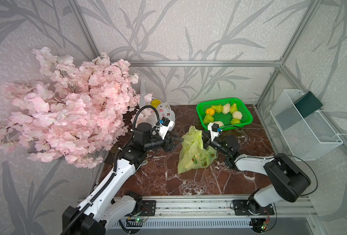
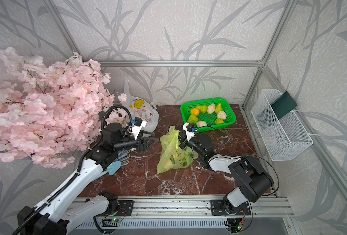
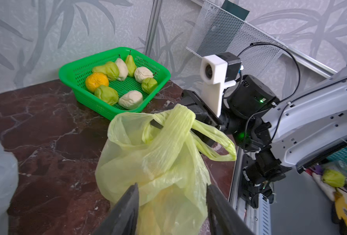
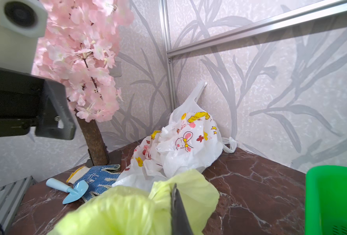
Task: Place the pears into plastic bags & tie knots
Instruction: Tie the plastic bag at the center of the board.
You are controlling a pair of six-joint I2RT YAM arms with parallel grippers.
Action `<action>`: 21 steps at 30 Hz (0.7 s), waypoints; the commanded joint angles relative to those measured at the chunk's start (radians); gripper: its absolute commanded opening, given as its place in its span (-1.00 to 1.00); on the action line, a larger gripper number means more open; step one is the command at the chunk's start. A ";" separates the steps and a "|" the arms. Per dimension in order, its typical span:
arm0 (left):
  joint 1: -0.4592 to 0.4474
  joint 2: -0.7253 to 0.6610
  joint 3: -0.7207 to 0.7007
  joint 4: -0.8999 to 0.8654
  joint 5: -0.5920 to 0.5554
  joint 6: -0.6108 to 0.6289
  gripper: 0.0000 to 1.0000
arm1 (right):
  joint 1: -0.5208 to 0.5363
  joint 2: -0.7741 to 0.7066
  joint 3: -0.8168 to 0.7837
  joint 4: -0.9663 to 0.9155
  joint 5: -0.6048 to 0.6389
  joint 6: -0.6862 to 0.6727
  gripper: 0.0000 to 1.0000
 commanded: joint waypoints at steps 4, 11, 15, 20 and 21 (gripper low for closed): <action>0.002 0.168 0.002 0.156 -0.053 0.042 0.21 | 0.002 0.007 0.035 0.078 -0.028 0.051 -1.00; -0.059 0.357 -0.021 0.414 0.095 -0.149 -0.29 | 0.010 0.052 0.076 0.138 0.006 0.133 -1.00; -0.182 0.400 -0.084 0.526 0.038 -0.190 -0.59 | 0.010 0.058 0.093 0.196 0.013 0.258 -1.00; -0.176 0.418 -0.086 0.528 -0.022 -0.205 -0.64 | 0.009 0.060 0.106 0.197 -0.044 0.340 -1.00; -0.171 0.399 -0.074 0.493 -0.024 -0.196 -0.61 | 0.007 0.058 0.102 0.195 -0.044 0.333 -1.00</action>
